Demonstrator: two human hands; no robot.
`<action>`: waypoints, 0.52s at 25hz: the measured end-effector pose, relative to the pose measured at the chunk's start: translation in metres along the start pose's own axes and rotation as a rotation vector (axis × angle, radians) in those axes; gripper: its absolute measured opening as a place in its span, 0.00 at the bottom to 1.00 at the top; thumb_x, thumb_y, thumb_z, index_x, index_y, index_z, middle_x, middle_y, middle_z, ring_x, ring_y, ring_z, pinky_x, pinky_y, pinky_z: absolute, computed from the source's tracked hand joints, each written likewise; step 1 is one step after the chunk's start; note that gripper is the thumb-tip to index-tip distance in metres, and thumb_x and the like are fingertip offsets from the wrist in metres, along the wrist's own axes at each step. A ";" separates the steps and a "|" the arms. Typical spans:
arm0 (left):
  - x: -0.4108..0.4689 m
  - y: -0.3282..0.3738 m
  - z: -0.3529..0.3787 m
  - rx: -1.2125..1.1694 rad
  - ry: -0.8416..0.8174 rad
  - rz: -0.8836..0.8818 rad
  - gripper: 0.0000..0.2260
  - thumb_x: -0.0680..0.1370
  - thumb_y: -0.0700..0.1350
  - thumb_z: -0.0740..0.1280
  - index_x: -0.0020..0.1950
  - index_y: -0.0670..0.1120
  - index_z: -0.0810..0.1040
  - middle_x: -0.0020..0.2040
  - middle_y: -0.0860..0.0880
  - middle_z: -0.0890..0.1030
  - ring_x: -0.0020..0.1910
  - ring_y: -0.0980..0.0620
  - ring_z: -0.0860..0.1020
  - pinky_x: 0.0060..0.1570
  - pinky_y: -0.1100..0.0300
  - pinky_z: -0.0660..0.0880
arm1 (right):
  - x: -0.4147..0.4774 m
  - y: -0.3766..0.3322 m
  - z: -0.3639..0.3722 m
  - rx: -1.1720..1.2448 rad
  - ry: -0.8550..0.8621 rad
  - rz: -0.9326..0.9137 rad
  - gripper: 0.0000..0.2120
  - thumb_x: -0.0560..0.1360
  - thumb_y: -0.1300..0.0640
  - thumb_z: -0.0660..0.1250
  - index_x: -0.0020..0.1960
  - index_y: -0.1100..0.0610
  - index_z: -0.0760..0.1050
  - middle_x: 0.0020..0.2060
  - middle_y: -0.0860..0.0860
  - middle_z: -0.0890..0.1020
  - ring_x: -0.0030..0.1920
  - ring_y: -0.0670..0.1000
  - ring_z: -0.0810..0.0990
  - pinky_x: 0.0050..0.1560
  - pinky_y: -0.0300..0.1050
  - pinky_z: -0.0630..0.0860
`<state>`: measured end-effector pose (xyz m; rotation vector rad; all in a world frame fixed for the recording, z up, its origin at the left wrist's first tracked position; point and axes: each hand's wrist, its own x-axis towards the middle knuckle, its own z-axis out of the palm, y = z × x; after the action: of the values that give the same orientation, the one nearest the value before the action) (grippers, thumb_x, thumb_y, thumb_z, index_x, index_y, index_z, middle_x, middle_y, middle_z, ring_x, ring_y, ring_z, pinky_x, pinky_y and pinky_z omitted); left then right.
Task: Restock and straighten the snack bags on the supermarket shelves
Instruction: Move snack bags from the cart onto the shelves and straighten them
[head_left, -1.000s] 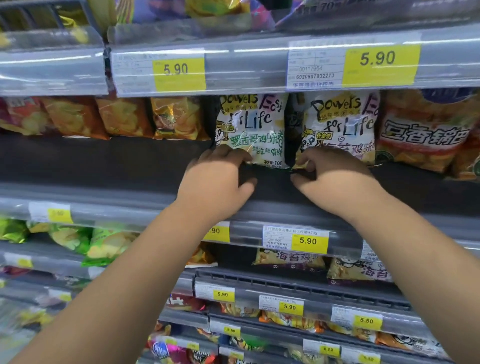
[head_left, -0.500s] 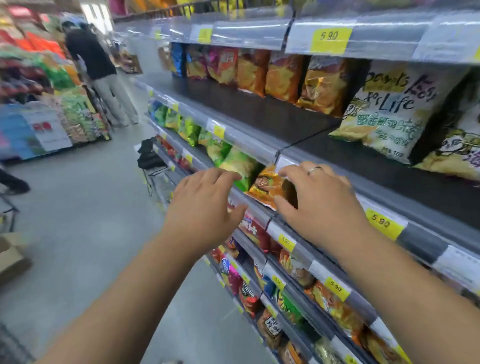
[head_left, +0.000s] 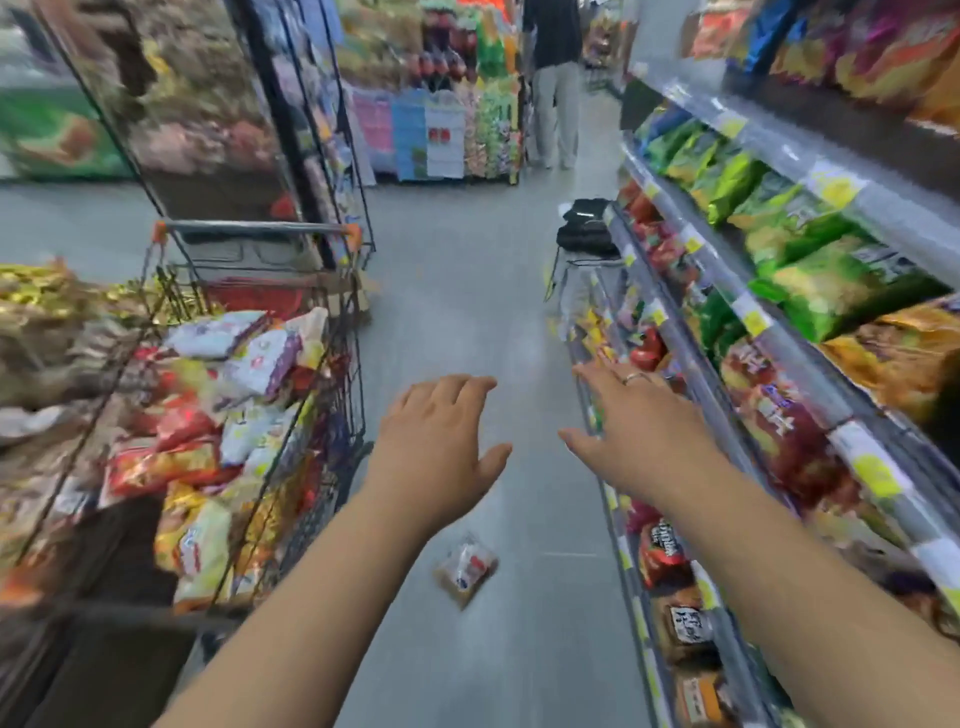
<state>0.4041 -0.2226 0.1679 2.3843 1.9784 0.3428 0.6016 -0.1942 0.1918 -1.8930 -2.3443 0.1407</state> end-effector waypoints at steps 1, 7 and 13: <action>-0.021 -0.021 0.000 0.023 0.000 -0.044 0.29 0.77 0.61 0.62 0.74 0.51 0.64 0.71 0.50 0.71 0.70 0.45 0.68 0.70 0.51 0.61 | 0.000 -0.025 0.010 0.004 -0.014 -0.050 0.33 0.75 0.39 0.63 0.75 0.48 0.58 0.70 0.52 0.68 0.69 0.56 0.67 0.66 0.52 0.69; -0.145 -0.136 -0.024 0.041 -0.006 -0.319 0.30 0.72 0.61 0.61 0.70 0.48 0.70 0.66 0.47 0.75 0.67 0.44 0.72 0.68 0.48 0.66 | -0.016 -0.172 0.057 0.064 -0.128 -0.263 0.32 0.74 0.40 0.63 0.75 0.46 0.58 0.70 0.51 0.68 0.69 0.55 0.68 0.65 0.53 0.71; -0.239 -0.224 -0.043 0.042 -0.007 -0.502 0.30 0.72 0.61 0.62 0.71 0.49 0.70 0.67 0.48 0.74 0.68 0.45 0.72 0.68 0.46 0.67 | -0.037 -0.280 0.088 0.111 -0.201 -0.400 0.32 0.74 0.41 0.64 0.75 0.47 0.60 0.69 0.50 0.69 0.67 0.56 0.69 0.65 0.53 0.70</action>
<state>0.1383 -0.4170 0.1376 1.8043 2.4949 0.2705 0.3253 -0.2888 0.1454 -1.3834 -2.7264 0.4269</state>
